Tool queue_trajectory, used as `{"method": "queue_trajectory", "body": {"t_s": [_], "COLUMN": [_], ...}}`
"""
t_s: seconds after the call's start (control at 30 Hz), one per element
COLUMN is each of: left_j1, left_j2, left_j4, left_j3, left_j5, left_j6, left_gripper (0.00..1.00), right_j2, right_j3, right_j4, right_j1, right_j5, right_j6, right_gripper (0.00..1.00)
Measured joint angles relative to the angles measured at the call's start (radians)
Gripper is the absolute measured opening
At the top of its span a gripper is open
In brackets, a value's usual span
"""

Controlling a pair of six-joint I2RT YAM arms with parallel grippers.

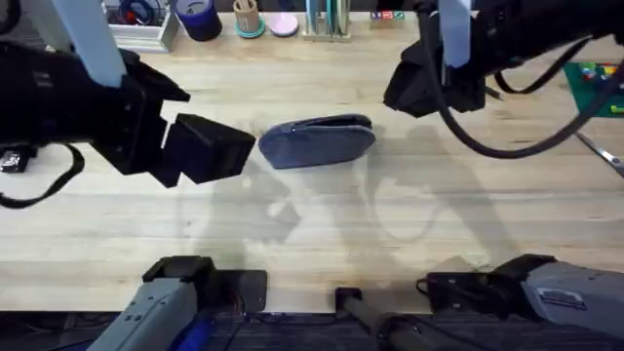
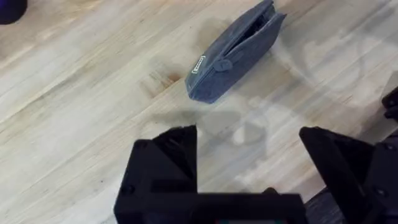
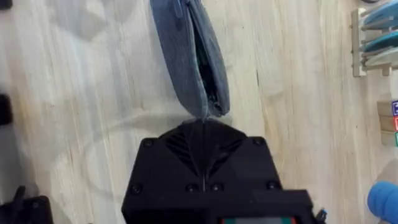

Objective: Unzip the bag, pick up the pens from the table one at a time and place them inside, then zip the bag closed.

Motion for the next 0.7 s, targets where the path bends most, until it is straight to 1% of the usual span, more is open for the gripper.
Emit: {"method": "queue_trajectory", "body": {"t_s": [0.37,0.7], "left_j1": [0.0,0.0], "left_j2": [0.0,0.0], "left_j4": [0.0,0.0], "left_j3": [0.0,0.0], "left_j5": [0.0,0.0], "left_j6": [0.0,0.0], "left_gripper": [0.995,0.995], "right_j2": [0.062,0.145], "right_j3": [0.0,0.0], "right_j4": [0.038,0.056], "right_j1": [0.0,0.0], "right_j5": [0.0,0.0], "right_j6": [-0.024,-0.049], "right_gripper": [0.028,0.028]}}
